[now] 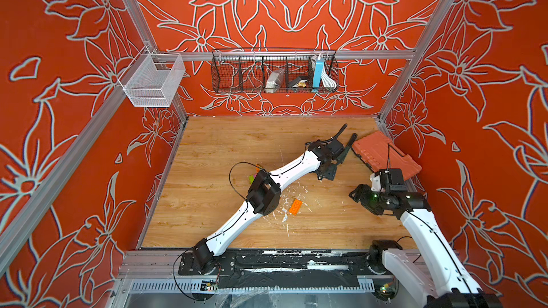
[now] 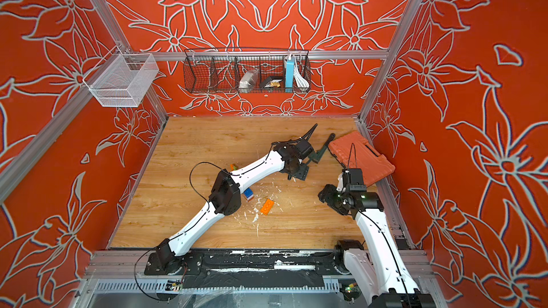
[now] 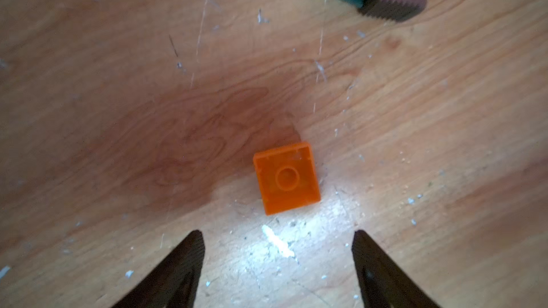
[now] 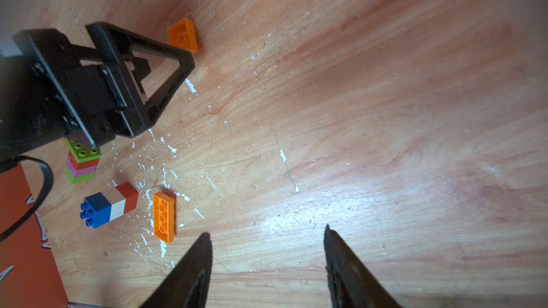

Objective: Assemble the letter r with lego
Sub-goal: Pick up the lego brick from the center of the board.

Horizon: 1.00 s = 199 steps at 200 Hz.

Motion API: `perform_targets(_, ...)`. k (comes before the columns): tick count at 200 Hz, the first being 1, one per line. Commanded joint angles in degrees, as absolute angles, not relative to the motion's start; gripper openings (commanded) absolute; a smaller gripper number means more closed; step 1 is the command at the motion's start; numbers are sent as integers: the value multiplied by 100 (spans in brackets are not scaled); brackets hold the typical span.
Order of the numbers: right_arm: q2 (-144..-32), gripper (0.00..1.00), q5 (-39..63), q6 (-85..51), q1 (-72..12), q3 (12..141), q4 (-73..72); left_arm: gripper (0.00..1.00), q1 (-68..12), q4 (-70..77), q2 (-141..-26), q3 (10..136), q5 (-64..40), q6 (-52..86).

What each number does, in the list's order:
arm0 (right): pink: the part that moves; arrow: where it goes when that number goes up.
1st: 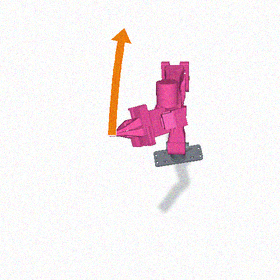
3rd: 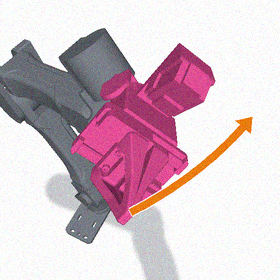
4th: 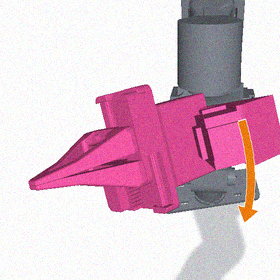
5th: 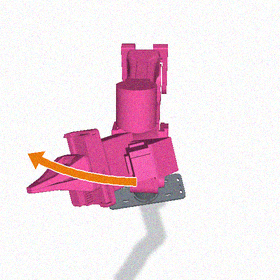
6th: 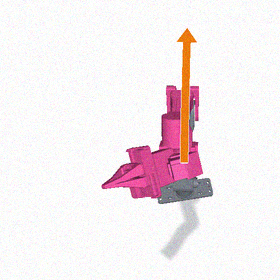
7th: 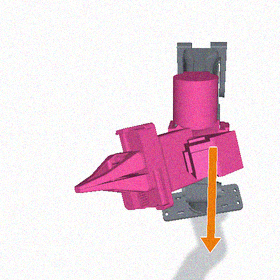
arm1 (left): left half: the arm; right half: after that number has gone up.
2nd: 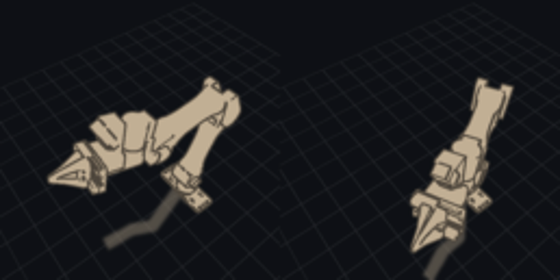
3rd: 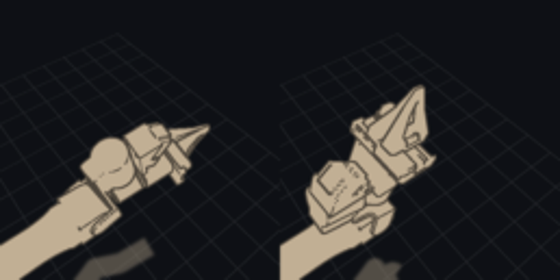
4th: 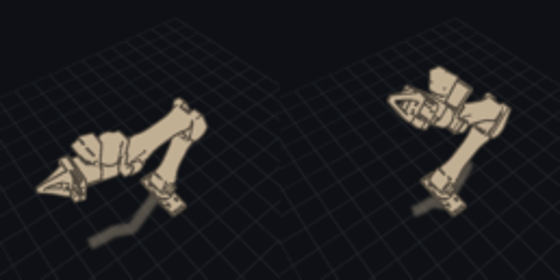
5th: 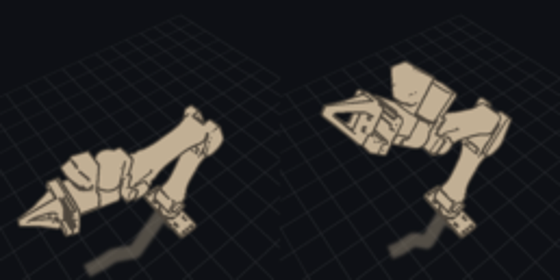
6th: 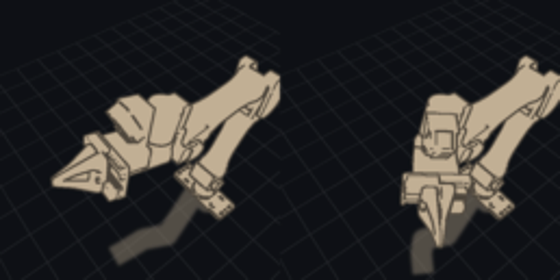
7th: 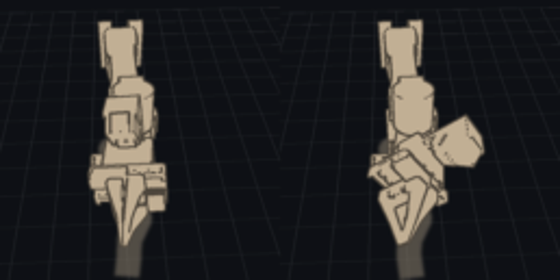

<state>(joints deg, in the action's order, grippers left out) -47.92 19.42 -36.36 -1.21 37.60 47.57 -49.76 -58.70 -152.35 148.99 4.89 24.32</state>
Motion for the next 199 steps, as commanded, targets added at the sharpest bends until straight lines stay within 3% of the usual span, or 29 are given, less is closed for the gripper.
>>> perform_targets(1, -4790, 62, 1976, -3596, -88, 3683, 4801, 79, -4949, -5695, -15481, 15071, 523, 2331)
perform_targets(105, -4842, 63, 2005, -3534, -88, 3691, 4790, 62, -4953, -5581, -15894, 15350, 666, 2264)
perform_targets(199, -4839, 63, 2013, -3485, -87, 3691, 4774, 37, -4943, -5895, -16176, 15434, 734, 2155)
